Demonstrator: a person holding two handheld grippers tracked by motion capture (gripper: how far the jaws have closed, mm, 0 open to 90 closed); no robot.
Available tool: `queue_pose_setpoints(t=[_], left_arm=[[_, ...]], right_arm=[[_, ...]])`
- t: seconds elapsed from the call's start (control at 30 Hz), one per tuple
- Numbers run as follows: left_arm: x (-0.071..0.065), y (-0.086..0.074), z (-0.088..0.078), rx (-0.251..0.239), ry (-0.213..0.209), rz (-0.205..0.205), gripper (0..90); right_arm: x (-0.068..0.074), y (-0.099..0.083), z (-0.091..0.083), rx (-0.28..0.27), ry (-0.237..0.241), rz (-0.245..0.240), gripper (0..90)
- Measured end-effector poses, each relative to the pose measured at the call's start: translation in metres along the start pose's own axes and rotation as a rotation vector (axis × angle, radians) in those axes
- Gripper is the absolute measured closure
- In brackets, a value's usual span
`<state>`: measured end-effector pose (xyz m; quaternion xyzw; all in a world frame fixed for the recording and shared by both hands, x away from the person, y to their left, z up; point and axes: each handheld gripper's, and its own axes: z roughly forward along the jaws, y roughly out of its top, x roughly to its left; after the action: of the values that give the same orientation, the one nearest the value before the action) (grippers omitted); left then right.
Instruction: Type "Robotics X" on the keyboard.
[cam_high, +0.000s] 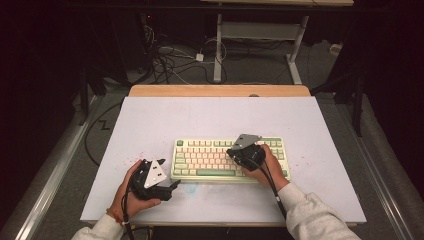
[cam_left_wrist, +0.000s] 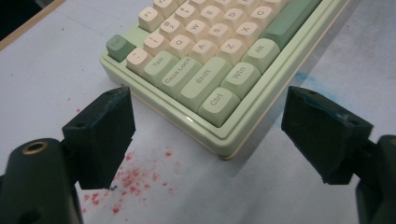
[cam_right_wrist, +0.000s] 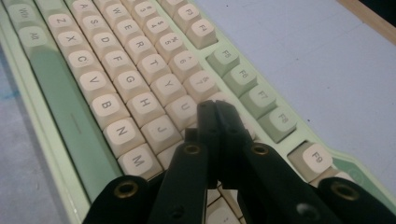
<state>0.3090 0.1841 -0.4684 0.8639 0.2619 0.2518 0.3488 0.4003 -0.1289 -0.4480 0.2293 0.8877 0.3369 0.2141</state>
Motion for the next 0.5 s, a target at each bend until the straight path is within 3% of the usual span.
queue_pose_setpoints(t=[0.33, 0.5], left_arm=[[-0.0011, -0.0004, -0.0005, 0.017, 0.004, 0.019, 17.1], [0.0015, -0.0015, -0.0007, 0.016, 0.002, 0.002, 17.5]], right_arm=[[0.0026, 0.0041, 0.0067, 0.027, -0.003, -0.016, 90.0], [0.0023, 0.0048, 0.0072, 0.059, 0.009, -0.016, 90.0]])
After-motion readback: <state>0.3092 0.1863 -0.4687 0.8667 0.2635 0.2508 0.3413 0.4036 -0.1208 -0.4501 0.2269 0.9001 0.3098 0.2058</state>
